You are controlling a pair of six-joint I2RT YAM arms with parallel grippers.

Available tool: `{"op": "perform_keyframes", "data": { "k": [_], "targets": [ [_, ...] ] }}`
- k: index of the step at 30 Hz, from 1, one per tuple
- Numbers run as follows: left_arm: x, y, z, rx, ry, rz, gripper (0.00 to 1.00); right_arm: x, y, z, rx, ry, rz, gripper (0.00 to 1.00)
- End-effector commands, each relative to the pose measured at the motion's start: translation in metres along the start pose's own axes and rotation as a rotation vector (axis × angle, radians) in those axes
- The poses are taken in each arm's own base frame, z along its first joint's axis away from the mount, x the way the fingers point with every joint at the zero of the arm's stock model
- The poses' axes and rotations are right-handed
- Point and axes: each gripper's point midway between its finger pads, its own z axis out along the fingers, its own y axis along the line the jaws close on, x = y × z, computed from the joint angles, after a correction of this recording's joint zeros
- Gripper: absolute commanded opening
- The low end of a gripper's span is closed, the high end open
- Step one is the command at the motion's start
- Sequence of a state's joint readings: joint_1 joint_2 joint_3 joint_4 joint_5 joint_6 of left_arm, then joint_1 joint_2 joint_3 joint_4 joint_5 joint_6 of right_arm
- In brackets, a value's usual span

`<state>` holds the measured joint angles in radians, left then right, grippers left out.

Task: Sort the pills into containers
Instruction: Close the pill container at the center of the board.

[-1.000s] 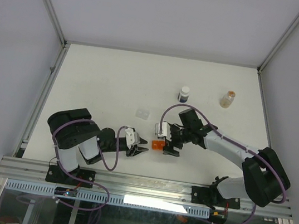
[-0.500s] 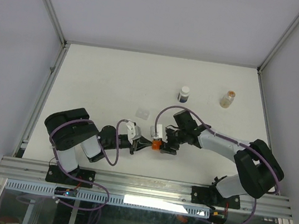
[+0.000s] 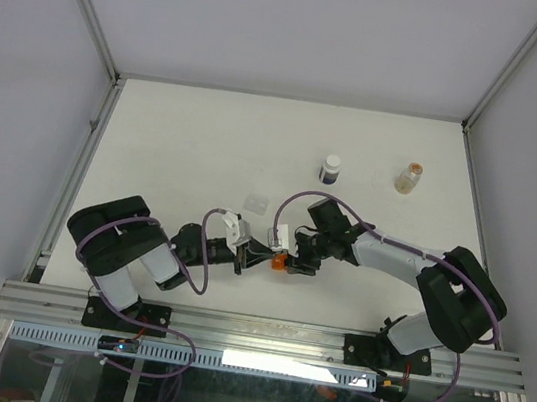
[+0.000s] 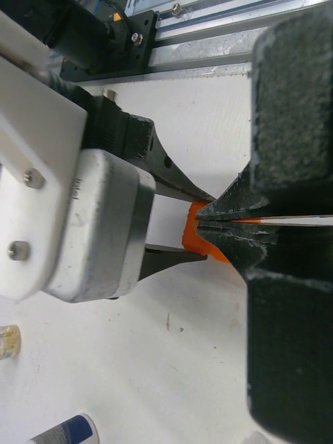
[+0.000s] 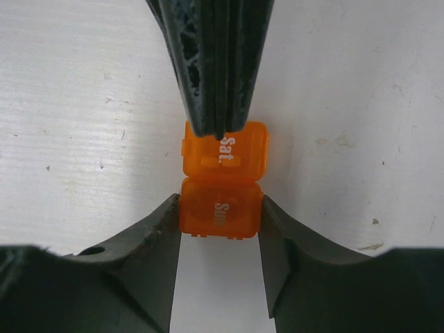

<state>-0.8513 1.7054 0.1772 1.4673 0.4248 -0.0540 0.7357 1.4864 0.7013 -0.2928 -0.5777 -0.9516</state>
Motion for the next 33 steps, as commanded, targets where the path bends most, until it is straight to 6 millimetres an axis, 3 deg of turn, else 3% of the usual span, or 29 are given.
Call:
{"op": "perform_keyframes", "data": {
  "k": [1,8,18,33],
  "targets": [
    [-0.072,-0.012,0.007,0.063,-0.242,0.075,0.00,-0.015,-0.014,-0.002,0.032,-0.024,-0.033,0.43],
    [-0.074,-0.011,0.019,0.083,-0.181,0.043,0.00,-0.017,-0.014,-0.003,0.029,-0.028,-0.025,0.43],
    [-0.031,-0.007,0.023,0.078,-0.057,-0.018,0.00,-0.017,-0.014,-0.003,0.026,-0.027,-0.016,0.42],
    [-0.028,0.004,0.019,0.021,0.025,0.027,0.00,-0.014,-0.013,-0.001,0.011,-0.007,-0.001,0.42]
  ]
}}
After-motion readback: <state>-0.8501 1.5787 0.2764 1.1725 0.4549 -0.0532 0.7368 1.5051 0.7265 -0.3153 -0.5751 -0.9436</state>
